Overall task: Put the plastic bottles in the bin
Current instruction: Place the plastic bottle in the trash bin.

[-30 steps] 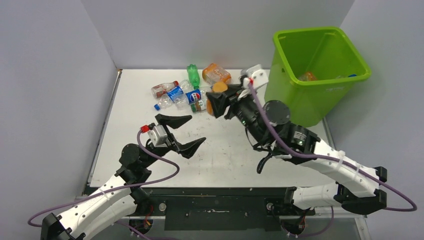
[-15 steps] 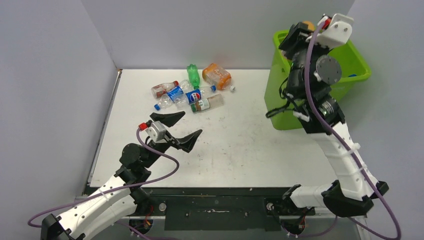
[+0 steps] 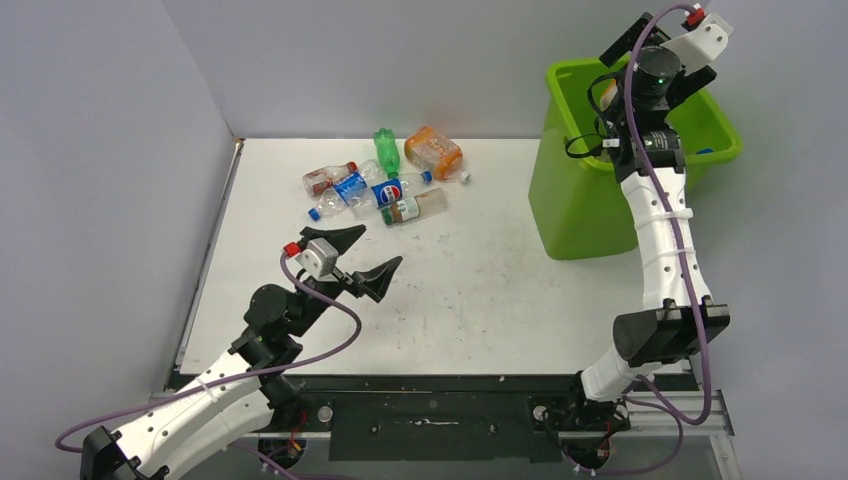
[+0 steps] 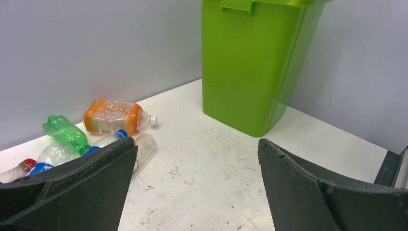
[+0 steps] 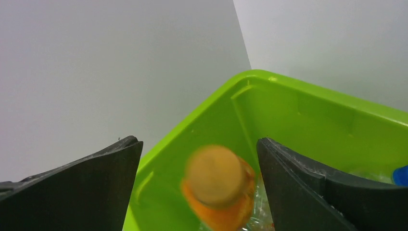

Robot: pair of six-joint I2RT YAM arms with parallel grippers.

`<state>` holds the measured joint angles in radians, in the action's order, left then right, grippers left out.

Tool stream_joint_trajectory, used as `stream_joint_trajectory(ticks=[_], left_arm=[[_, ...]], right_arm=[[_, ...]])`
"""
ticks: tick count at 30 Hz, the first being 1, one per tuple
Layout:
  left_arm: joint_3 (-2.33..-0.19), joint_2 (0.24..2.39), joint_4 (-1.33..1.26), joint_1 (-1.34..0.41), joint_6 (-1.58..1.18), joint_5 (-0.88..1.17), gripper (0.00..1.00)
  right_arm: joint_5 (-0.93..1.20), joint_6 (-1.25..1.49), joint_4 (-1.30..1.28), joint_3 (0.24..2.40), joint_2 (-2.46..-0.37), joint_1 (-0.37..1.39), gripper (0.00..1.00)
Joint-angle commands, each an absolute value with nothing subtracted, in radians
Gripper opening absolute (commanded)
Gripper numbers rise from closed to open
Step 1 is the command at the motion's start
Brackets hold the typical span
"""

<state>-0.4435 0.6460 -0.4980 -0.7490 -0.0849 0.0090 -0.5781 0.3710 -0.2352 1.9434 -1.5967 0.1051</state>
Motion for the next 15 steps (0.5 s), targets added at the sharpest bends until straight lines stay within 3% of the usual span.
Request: stream_joint_trajectory(ticks=[1, 6, 9, 15], left_arm=[[-0.501, 0.635, -0.478, -0.754, -0.086, -0.014, 0.96], [-0.500, 0.643, -0.473, -0.754, -0.083, -0.035, 0.96], [-0.518, 0.659, -0.431, -0.753, -0.072, -0.044, 0.96], [-0.559, 0.712, -0.351, -0.752, -0.051, -0.087, 0.96]], right_arm=[[-0.427, 0.477, -0.218, 1.965, -1.552, 0.089, 0.90], [-0.257, 0.552, -0.072, 1.870, -1.474, 0.119, 0.90], [-0.202, 0.523, -0.011, 1.792, -1.409, 0.229, 0.90], [-0.069, 0.547, 0.187, 1.375, -1.161, 0.415, 0.90]])
